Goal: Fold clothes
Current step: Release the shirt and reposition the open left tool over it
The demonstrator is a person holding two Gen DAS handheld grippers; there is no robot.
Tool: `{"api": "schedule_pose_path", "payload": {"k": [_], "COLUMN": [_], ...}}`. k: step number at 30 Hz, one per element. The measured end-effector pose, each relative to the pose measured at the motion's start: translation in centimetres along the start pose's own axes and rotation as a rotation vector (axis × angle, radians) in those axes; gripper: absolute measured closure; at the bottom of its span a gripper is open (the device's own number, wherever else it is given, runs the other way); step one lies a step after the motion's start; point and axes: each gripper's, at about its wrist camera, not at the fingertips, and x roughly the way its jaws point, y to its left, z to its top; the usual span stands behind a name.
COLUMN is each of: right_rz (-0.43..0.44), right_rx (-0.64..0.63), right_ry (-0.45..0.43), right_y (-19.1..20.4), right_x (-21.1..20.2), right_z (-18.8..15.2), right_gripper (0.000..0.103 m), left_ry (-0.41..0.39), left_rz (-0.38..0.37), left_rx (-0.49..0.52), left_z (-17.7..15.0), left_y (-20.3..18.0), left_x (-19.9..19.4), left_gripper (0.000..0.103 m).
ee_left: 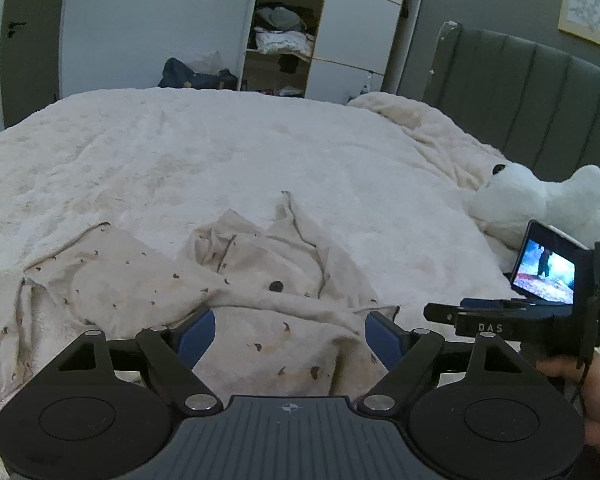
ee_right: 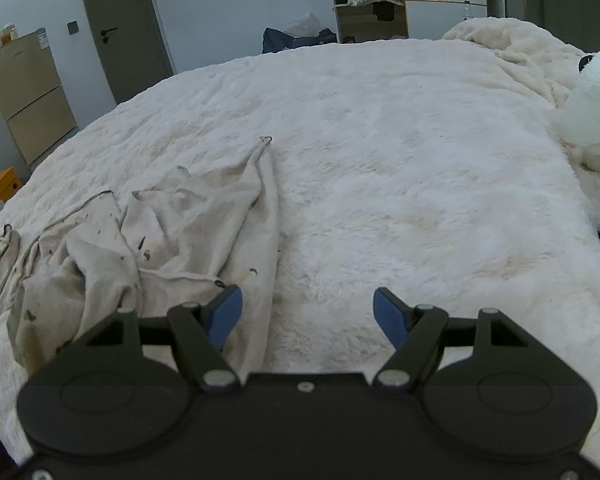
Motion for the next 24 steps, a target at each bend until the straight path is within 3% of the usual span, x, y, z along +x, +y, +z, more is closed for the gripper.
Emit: {"api": "schedule_pose_path", "payload": {"k": [24], "right_rz": [0.003], "right_rx": [-0.004], "right_ry": [0.004], "right_y": [0.02], "right_x": [0.13], "right_z": [0.02], "right_gripper": [0.032], "left_ry": [0.011], "left_rz": [0.006], "left_rx": [-0.005], "left_z": [0.28], "left_y": [-0.44], "left_x": [0.89], "left_gripper": [0.025]}}
